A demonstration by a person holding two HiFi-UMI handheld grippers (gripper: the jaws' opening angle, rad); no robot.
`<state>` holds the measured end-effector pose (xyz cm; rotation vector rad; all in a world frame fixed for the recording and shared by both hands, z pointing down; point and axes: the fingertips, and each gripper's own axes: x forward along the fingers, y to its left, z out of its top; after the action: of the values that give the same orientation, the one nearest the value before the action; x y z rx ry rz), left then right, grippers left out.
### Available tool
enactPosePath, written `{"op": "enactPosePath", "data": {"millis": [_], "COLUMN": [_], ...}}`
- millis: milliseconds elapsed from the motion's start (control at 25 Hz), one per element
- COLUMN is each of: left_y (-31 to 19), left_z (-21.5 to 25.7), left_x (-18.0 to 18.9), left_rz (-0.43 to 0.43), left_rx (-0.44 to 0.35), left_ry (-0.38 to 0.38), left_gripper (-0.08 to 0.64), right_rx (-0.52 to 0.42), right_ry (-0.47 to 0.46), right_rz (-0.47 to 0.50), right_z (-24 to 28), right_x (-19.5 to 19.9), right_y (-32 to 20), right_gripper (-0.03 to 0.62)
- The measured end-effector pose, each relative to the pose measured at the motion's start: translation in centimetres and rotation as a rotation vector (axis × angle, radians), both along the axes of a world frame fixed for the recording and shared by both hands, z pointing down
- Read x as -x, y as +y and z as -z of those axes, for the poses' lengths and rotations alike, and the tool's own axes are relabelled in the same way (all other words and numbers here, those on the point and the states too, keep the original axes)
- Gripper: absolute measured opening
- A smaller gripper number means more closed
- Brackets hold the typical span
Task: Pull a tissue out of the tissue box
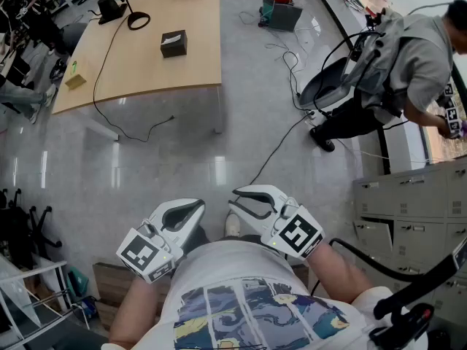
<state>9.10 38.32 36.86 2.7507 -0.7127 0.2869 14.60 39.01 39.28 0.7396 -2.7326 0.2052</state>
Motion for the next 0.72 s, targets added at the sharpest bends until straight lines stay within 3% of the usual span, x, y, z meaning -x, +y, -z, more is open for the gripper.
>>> {"op": "enactPosePath", "data": {"millis": [440,720], "left_y": [-2.7,-6.9], "left_z": [0.1,-0.7], "left_x": [0.3,3.7], "left_rz": [0.02,0.042], "left_rx": [-0.005,0.022], "left_ry": [-0.015,0.004], "left_gripper": [0.006,0.006], "right_rx": [0.022,0.047], "right_ry": [-0.014,0.014], "right_rz": [-0.009,0.014], "right_z": [-0.4,-1.4], "right_x": [0.2,3.3], "right_y": [-2.7,-6.7], "right_gripper": [0.078,0.08]}}
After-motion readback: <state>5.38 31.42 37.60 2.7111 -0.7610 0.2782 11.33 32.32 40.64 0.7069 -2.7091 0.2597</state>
